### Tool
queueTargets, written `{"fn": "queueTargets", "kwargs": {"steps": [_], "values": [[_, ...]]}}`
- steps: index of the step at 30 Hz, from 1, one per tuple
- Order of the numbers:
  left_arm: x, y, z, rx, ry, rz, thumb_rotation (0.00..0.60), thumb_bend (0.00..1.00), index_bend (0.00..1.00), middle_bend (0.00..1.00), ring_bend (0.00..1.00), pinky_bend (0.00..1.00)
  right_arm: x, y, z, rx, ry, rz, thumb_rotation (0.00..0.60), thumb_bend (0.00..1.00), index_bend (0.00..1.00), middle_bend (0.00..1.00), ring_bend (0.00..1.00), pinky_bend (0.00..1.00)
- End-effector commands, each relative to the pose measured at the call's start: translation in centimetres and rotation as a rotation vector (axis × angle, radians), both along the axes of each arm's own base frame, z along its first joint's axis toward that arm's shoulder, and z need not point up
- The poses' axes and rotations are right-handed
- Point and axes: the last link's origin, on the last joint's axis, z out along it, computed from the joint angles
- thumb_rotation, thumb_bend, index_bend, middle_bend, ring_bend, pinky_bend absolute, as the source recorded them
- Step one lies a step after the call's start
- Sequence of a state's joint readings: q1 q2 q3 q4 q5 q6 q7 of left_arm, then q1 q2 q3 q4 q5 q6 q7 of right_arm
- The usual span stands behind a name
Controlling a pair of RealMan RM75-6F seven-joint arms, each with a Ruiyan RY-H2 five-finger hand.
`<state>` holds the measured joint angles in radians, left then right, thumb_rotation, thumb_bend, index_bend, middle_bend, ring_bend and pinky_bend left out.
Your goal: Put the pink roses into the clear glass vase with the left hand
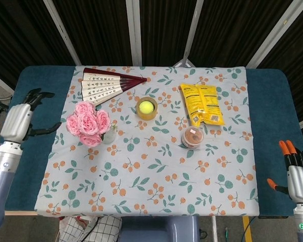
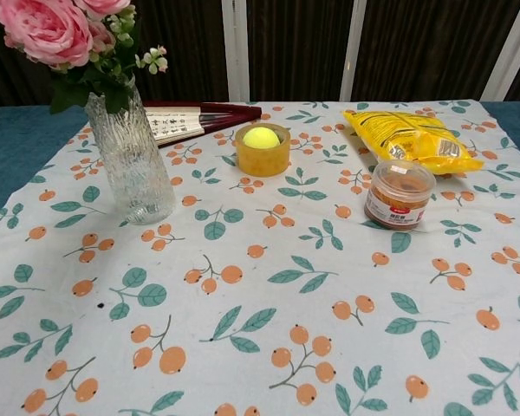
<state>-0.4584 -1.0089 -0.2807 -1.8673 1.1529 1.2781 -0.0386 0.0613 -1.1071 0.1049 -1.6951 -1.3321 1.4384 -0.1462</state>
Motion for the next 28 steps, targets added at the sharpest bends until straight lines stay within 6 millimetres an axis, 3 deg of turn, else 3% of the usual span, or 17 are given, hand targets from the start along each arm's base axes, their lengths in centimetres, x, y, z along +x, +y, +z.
{"fn": "queueTargets", "kwargs": {"steps": [1,11,18,28], "values": [[-4.7,-4.5,-1.2,0.118,0.155,0.112,0.600,0.32,0.24,0.23,0.10,0.28,0.0,0.0,-0.1,0.001,0.002,-0.001,0.600,0.18,0.05,0.00,0.05,0.03],[-8.9,-10.5,-3.4,0.215,0.315,0.154,0.600,0.33,0.25,0.23,0.10,0.27,0.0,0.0,-0.5,0.020,0.026,-0.003,0.600,0.18,0.05,0.00,0.05,0.03],[-11.0,-10.9,-4.1,0.184,0.314,0.213,0.600,0.33,0.25,0.21,0.10,0.25,0.2,-0.1,-0.7,0.031,0.045,0.008,0.600,0.18,0.05,0.00,0.05,0.03],[-11.7,-10.8,-3.5,0.159,0.313,0.258,0.600,0.33,0.24,0.21,0.10,0.24,0.5,0.2,-0.4,0.033,0.063,0.033,0.600,0.18,0.05,0.00,0.05,0.03]]}}
